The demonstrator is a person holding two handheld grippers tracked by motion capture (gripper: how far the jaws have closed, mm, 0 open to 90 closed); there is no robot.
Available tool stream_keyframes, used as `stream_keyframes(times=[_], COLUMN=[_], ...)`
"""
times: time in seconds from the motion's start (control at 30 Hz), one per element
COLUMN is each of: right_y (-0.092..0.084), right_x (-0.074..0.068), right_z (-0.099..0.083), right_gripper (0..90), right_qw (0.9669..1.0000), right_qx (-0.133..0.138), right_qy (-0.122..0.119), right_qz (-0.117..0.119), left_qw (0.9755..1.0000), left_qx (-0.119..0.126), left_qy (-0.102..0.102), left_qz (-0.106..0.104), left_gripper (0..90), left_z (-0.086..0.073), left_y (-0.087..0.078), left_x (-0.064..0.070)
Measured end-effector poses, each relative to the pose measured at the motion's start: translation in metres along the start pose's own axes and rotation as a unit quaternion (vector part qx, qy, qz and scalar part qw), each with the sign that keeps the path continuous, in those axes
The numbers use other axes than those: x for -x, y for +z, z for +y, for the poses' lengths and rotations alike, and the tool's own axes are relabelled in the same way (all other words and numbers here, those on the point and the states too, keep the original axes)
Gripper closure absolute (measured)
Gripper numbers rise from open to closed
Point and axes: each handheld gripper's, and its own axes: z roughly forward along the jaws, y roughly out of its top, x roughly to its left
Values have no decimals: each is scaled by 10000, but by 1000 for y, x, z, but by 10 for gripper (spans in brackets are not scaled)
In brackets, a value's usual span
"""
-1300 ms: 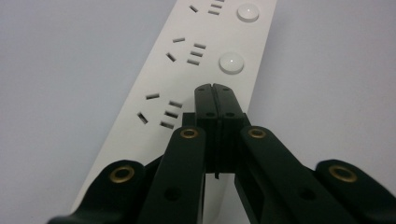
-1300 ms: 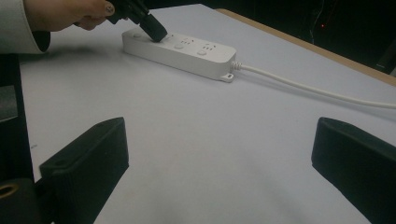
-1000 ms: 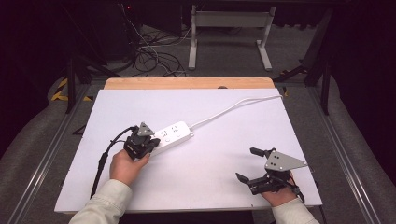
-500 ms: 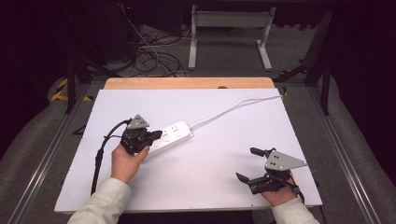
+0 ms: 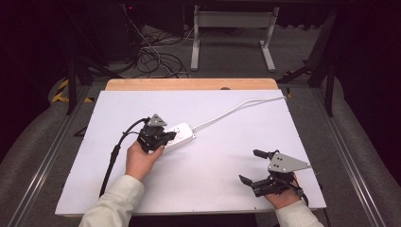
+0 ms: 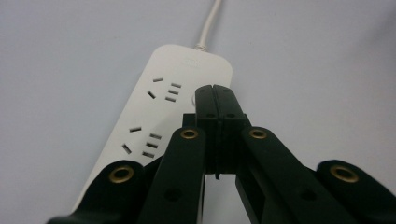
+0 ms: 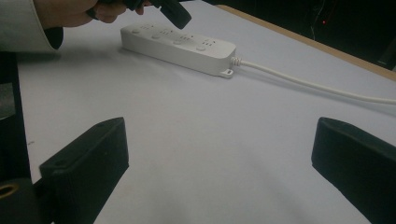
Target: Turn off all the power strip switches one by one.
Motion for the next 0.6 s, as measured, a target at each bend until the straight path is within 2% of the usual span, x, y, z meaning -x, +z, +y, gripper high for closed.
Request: stream_keyframes(times=[0.13,0.23,0.43,0.6], right_y=[0,0,0,-1], right_x=[-1,-1,-1,-1], right_z=[0,0,0,0], right_gripper=[44,44,44,44], right_qw=[10000,10000,10000,10000], right_qx=[-2,-4,-1,5], right_qy=[-18,-15,-15,1], right_qz=[5,1,2,4], left_qw=[9999,9995,9988,9987], left_qx=[-116,-293,-449,-457], left_qy=[-59,-53,-93,-80], left_qz=[-8,78,146,198], left_gripper=[900,900,900,900], left_z=[-1,-2,-4,-4], left_y=[4,9,15,13], left_x=[-2,-5,-6,-5])
